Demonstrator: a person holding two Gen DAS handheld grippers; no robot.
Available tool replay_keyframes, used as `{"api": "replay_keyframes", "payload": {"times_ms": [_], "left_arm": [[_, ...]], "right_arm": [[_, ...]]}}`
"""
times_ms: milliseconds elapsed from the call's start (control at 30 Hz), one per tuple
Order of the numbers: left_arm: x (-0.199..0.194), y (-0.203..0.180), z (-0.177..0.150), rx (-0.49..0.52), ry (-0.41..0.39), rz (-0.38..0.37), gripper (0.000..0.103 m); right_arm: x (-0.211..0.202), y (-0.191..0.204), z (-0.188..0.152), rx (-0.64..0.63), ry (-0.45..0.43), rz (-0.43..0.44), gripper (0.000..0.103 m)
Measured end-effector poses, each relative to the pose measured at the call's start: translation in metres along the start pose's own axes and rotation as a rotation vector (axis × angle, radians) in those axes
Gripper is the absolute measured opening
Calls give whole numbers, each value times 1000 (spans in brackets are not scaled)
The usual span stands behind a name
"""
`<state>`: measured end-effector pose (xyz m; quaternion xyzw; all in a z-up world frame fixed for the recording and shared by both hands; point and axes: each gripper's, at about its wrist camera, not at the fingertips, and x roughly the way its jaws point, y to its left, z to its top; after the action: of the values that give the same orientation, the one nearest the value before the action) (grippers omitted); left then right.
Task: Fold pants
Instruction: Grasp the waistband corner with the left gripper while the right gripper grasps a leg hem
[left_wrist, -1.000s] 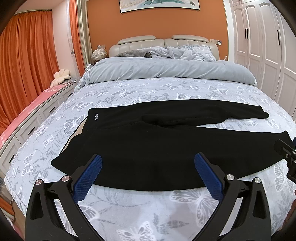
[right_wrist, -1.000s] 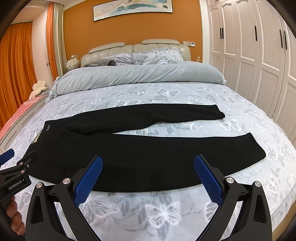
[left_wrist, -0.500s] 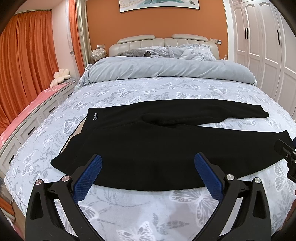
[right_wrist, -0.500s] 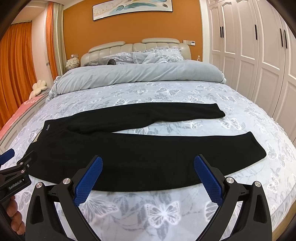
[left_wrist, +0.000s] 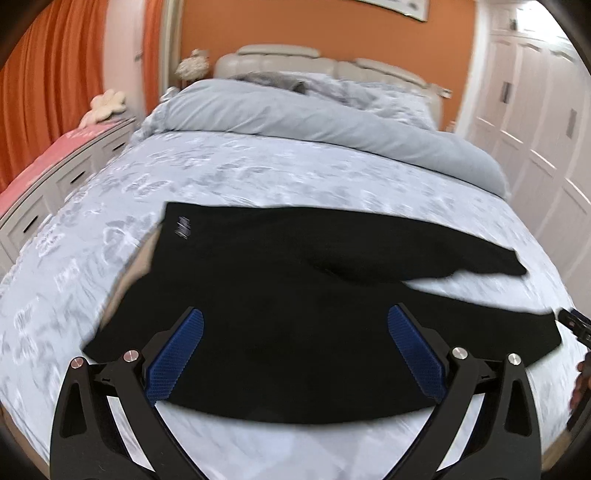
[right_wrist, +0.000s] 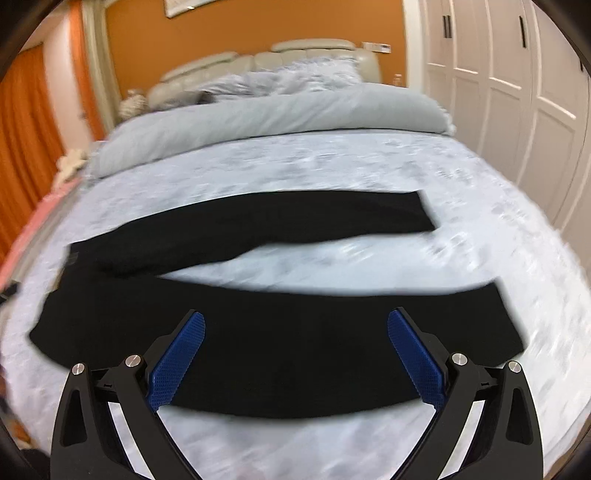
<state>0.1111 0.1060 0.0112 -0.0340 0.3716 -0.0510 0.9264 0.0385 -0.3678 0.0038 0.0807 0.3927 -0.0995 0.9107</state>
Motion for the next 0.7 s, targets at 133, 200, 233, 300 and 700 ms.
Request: {"api": "replay_keyframes", "payload": {"times_ms": [133, 200, 233, 300, 700], "left_arm": [[67, 66, 57, -95, 70, 69, 98], [106, 101, 79, -179, 107, 74, 98], [124, 113, 88, -213, 125, 84, 98], [164, 139, 103, -274, 166, 140, 98], [302, 177, 112, -262, 295, 276, 78]], "right_arm": [[73, -67, 48, 31, 54, -78, 98], [105, -95, 67, 88, 60, -78, 98], [125, -113, 78, 135, 63, -67, 98], [155, -136, 94, 198, 76, -60, 98], [289, -156, 142, 239, 184, -58, 92]]}}
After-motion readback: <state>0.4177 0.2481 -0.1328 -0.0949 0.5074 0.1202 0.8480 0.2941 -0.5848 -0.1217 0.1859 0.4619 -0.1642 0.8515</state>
